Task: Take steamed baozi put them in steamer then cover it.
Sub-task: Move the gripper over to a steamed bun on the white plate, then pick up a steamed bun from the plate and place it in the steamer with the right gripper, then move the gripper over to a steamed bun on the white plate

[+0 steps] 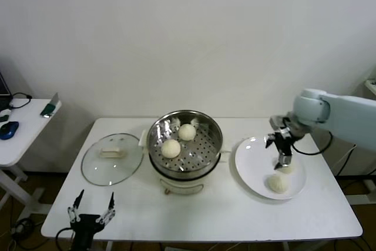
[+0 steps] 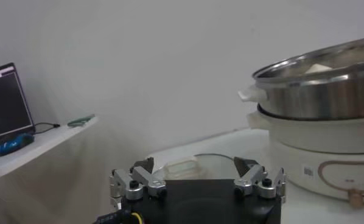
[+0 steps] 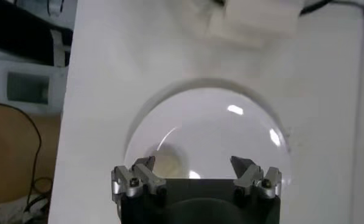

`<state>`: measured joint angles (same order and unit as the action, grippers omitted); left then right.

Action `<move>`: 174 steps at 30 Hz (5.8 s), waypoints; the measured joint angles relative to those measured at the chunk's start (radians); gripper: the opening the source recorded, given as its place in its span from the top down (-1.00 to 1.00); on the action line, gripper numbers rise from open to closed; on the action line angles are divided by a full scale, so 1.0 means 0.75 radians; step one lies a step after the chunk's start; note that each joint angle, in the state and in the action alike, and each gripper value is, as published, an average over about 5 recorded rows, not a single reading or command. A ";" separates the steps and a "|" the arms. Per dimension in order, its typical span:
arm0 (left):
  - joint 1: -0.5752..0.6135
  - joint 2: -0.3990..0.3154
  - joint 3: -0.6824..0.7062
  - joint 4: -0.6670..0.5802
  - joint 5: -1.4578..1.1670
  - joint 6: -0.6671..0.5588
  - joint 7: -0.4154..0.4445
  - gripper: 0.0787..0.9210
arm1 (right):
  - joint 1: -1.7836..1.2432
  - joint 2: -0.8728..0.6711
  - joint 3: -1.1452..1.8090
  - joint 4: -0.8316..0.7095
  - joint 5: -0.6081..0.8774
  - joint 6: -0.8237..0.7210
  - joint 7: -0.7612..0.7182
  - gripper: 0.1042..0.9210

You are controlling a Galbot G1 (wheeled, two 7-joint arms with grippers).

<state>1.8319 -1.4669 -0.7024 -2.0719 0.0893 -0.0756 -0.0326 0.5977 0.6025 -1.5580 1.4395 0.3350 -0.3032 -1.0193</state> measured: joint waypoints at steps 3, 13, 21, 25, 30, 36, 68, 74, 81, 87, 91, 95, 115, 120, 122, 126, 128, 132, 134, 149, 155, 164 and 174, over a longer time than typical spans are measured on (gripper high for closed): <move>0.008 -0.007 -0.005 0.000 0.007 0.003 -0.007 -0.77 | -0.093 -0.023 0.056 -0.029 -0.064 0.010 -0.004 -0.76; 0.018 -0.016 -0.007 0.011 0.023 0.006 -0.026 -0.77 | -0.375 -0.018 0.250 -0.140 -0.213 0.035 -0.008 -0.76; 0.014 -0.020 0.001 0.026 0.035 0.006 -0.030 -0.77 | -0.463 0.037 0.337 -0.219 -0.250 0.047 -0.020 -0.76; 0.014 -0.021 0.001 0.029 0.036 0.005 -0.033 -0.77 | -0.482 0.061 0.353 -0.245 -0.259 0.051 -0.029 -0.76; 0.016 -0.021 -0.004 0.031 0.036 0.004 -0.034 -0.77 | -0.499 0.075 0.357 -0.263 -0.265 0.054 -0.036 -0.73; 0.015 -0.021 -0.004 0.035 0.036 0.003 -0.035 -0.77 | -0.504 0.091 0.355 -0.278 -0.268 0.058 -0.046 -0.60; 0.018 -0.024 0.014 0.034 0.052 0.003 -0.035 -0.77 | 0.086 0.277 0.071 -0.217 -0.315 0.546 -0.171 -0.37; 0.018 -0.024 0.022 0.031 0.053 0.004 -0.034 -0.77 | 0.251 0.405 0.046 -0.200 -0.317 0.735 -0.215 -0.39; 0.011 -0.020 0.025 0.022 0.054 0.005 -0.026 -0.77 | 0.300 0.576 0.084 -0.167 -0.340 0.857 -0.237 -0.39; -0.013 -0.011 0.020 0.034 0.060 0.005 -0.017 -0.77 | 0.266 0.745 0.126 -0.178 -0.384 0.935 -0.249 -0.39; -0.023 -0.004 0.014 0.038 0.061 0.007 -0.015 -0.77 | 0.212 0.847 0.143 -0.198 -0.436 0.979 -0.250 -0.39; -0.024 0.002 0.012 0.034 0.062 0.009 -0.013 -0.77 | 0.148 0.934 0.150 -0.216 -0.492 1.017 -0.250 -0.39; -0.041 0.003 0.002 0.044 0.059 0.013 -0.013 -0.77 | -0.019 1.083 0.139 -0.212 -0.590 1.082 -0.261 -0.40; -0.046 0.002 0.007 0.047 0.065 0.013 -0.013 -0.77 | -0.024 1.084 0.131 -0.219 -0.584 1.075 -0.261 -0.58; -0.047 0.000 0.008 0.049 0.067 0.014 -0.014 -0.77 | -0.025 1.082 0.131 -0.221 -0.580 1.072 -0.261 -0.68; -0.046 -0.003 0.007 0.051 0.070 0.013 -0.015 -0.77 | -0.021 1.075 0.136 -0.226 -0.576 1.069 -0.260 -0.75; -0.045 -0.004 0.005 0.050 0.071 0.013 -0.016 -0.77 | -0.015 1.069 0.142 -0.226 -0.576 1.068 -0.258 -0.76; -0.044 -0.007 0.006 0.049 0.073 0.013 -0.020 -0.77 | 0.008 1.046 0.164 -0.222 -0.573 1.057 -0.247 -0.76; -0.042 -0.009 0.010 0.046 0.077 0.013 -0.021 -0.77 | 0.025 1.028 0.176 -0.221 -0.570 1.045 -0.236 -0.76; -0.027 -0.010 0.038 0.037 0.085 0.013 -0.029 -0.77 | 0.200 0.664 0.140 -0.169 -0.289 0.615 -0.050 -0.76; -0.023 0.005 0.034 0.039 0.073 0.007 -0.029 -0.77 | 0.170 0.436 0.151 -0.170 -0.112 0.386 -0.014 -0.76; -0.028 0.013 0.027 0.025 0.036 -0.013 -0.016 -0.77 | -0.068 0.164 0.300 -0.244 -0.105 0.230 -0.045 -0.76; -0.026 0.012 0.011 0.020 0.008 -0.024 -0.017 -0.77 | -0.369 0.081 0.517 -0.420 -0.299 0.218 -0.092 -0.76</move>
<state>1.8123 -1.4578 -0.6943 -2.0567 0.0956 -0.0934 -0.0457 0.3210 0.6634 -1.1702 1.1243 0.1111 -0.1394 -1.0884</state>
